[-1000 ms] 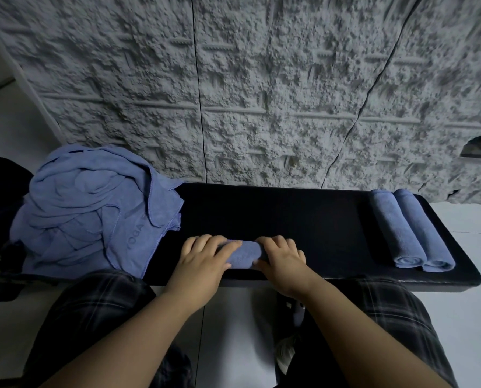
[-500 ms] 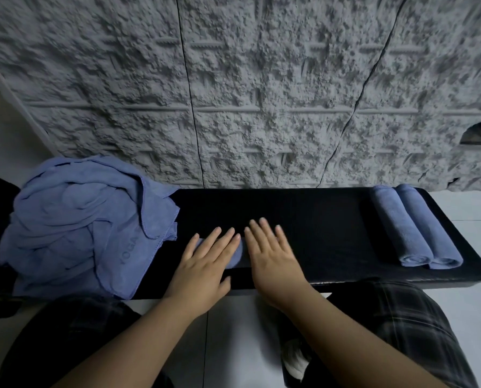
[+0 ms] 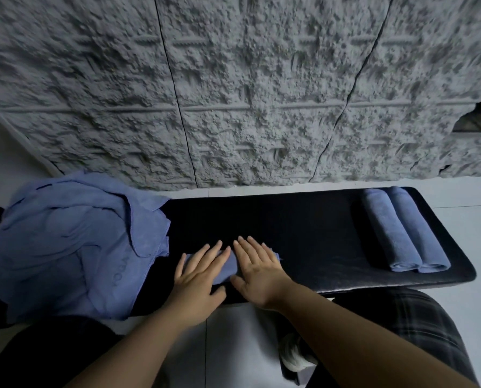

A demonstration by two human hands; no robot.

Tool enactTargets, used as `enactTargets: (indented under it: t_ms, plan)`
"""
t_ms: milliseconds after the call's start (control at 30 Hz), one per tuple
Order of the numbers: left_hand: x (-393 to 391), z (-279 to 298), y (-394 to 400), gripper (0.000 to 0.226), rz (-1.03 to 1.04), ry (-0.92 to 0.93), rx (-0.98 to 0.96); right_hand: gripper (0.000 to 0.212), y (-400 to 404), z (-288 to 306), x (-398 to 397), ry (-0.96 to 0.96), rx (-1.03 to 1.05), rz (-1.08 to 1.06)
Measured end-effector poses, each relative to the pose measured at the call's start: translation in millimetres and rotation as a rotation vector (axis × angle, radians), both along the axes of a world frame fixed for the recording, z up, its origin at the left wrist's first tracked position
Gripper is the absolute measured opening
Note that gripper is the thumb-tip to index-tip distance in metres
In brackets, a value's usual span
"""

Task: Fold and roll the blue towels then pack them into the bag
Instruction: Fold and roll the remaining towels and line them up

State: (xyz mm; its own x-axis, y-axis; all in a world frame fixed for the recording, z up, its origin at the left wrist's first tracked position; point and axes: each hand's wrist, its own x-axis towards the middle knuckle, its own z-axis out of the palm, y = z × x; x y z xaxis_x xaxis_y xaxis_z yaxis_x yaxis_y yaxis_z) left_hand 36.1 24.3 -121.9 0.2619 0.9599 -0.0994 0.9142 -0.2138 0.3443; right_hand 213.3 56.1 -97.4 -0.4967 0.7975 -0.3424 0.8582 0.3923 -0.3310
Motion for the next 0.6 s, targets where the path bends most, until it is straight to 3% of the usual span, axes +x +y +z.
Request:
enactTargets:
  t_ms: [167, 300, 433, 533, 600]
  plan:
    - [-8.7, 10.7, -3.0, 0.059, 0.145, -0.443, -0.076, 0.058, 2.1, 5.5, 2.4, 0.082, -0.001, -0.036]
    - [-22.4, 20.9, -1.6, 0.045, 0.228, -0.492, -0.116, 0.047, 0.2, 7.3, 7.0, 0.204, 0.136, -0.086]
    - [-9.1, 33.7, 8.5, 0.035, 0.289, -0.525, -0.207, 0.027, 0.3, 11.3, 9.6, 0.204, 0.264, -0.348]
    - [19.4, 34.6, 11.4, 0.040, 0.316, -0.597, -0.285, 0.022, 2.6, 27.4, 10.4, 0.321, 0.048, -0.470]
    - [38.8, 32.9, 13.1, 0.043, 0.290, -0.615, -0.358, 0.036, 5.6, 30.9, 9.8, 0.375, -0.185, -0.584]
